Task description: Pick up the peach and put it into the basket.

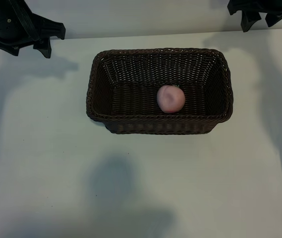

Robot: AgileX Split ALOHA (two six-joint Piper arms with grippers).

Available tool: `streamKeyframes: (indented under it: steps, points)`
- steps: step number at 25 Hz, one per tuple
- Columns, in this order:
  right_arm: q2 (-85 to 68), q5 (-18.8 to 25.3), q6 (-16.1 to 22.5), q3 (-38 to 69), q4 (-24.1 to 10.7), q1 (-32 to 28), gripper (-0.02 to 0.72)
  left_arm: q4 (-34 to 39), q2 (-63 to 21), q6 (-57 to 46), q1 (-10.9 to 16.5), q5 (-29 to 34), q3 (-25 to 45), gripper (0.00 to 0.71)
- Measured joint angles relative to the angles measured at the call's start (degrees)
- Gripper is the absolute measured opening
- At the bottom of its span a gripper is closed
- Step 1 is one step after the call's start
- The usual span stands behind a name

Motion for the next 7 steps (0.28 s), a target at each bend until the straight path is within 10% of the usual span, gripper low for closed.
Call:
streamKeyframes:
  steps: [7]
  points:
    - [0.0,0.0,0.0,0.0,-0.5,0.0,0.526,0.0,0.0,0.0,0.0,0.0,0.0,0.598]
